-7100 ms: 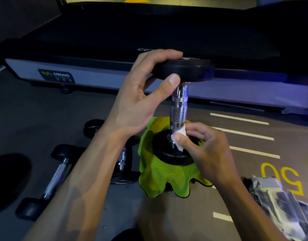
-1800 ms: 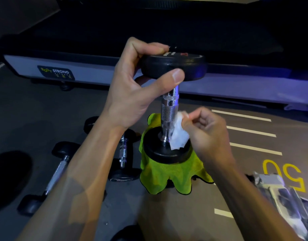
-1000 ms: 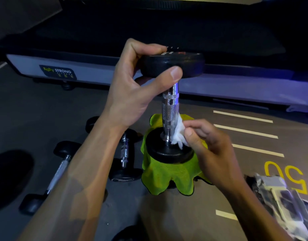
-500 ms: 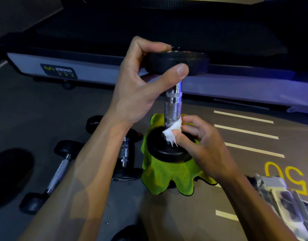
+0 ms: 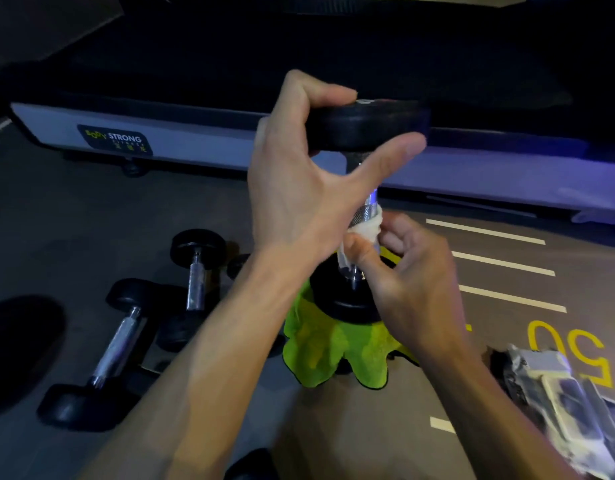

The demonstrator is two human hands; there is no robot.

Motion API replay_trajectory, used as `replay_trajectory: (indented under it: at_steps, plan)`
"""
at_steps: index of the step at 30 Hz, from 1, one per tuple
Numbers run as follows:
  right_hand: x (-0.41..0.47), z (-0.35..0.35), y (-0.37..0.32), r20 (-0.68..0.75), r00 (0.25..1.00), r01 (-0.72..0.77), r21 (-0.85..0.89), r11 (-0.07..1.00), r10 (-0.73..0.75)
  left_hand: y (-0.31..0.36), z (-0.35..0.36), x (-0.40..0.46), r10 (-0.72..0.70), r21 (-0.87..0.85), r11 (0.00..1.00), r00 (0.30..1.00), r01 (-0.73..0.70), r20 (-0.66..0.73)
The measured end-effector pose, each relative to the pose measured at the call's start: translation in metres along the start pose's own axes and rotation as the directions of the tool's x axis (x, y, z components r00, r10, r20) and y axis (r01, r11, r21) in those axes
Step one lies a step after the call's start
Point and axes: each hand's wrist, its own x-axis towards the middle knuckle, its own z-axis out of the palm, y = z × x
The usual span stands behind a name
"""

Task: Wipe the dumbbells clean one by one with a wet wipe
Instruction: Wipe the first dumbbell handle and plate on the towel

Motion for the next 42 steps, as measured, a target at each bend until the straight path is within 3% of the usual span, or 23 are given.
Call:
replay_trajectory:
  at_steps: [3, 6, 9, 11, 14, 17, 19, 21, 26, 32, 36, 42]
  plan:
    - [0.008, -0.011, 0.013, 0.200, 0.979, -0.034, 0.042, 0.999, 0.025, -0.004, -0.005, 0.003, -0.002, -0.077, 0.997, 0.998, 0.006, 0.055]
    - [0.020, -0.024, 0.025, 0.442, 0.897, -0.076, 0.142, 0.987, 0.005, -0.007, -0.011, 0.007, -0.008, -0.184, 0.982, 0.989, 0.036, 0.149]
    - [0.028, -0.027, 0.031, 0.522, 0.852, -0.075, 0.173, 0.982, -0.027, -0.006, -0.013, 0.008, 0.010, -0.246, 0.968, 0.980, 0.040, 0.201]
    - [0.027, -0.025, 0.034, 0.510, 0.859, -0.091, 0.216, 0.972, -0.033, -0.005, -0.013, 0.008, -0.006, -0.236, 0.970, 0.982, 0.051, 0.191]
    - [0.016, -0.014, 0.033, 0.376, 0.927, -0.088, 0.208, 0.974, 0.004, -0.005, -0.008, 0.006, -0.057, -0.180, 0.981, 0.993, 0.074, 0.102]
    - [0.005, 0.000, 0.024, 0.155, 0.987, 0.056, -0.084, 0.995, -0.042, -0.004, -0.002, 0.004, -0.080, -0.057, 0.995, 0.996, 0.078, -0.041]
    - [0.004, 0.003, 0.017, 0.091, 0.993, 0.091, -0.193, 0.977, -0.075, -0.003, 0.000, 0.003, -0.077, -0.005, 0.997, 0.992, 0.077, -0.096]
    - [0.008, -0.002, 0.017, 0.146, 0.988, 0.076, -0.164, 0.984, -0.052, -0.006, -0.002, 0.001, -0.054, 0.010, 0.998, 0.996, 0.055, -0.070]
    - [0.017, -0.028, 0.022, 0.324, 0.945, -0.064, 0.052, 0.997, 0.044, -0.014, -0.021, -0.002, 0.081, 0.075, 0.993, 0.987, -0.092, 0.142]
    - [0.009, -0.030, 0.029, 0.397, 0.918, -0.087, 0.143, 0.986, 0.024, -0.002, -0.016, -0.005, 0.198, 0.123, 0.970, 0.975, -0.210, 0.103]
    - [0.008, -0.027, 0.033, 0.409, 0.912, -0.087, 0.184, 0.979, 0.004, -0.001, -0.018, -0.003, 0.158, 0.125, 0.977, 0.978, -0.175, 0.136]
    - [0.020, -0.034, 0.035, 0.495, 0.867, -0.038, 0.166, 0.985, -0.050, -0.013, -0.032, 0.002, 0.129, 0.059, 0.985, 0.917, -0.162, 0.379]
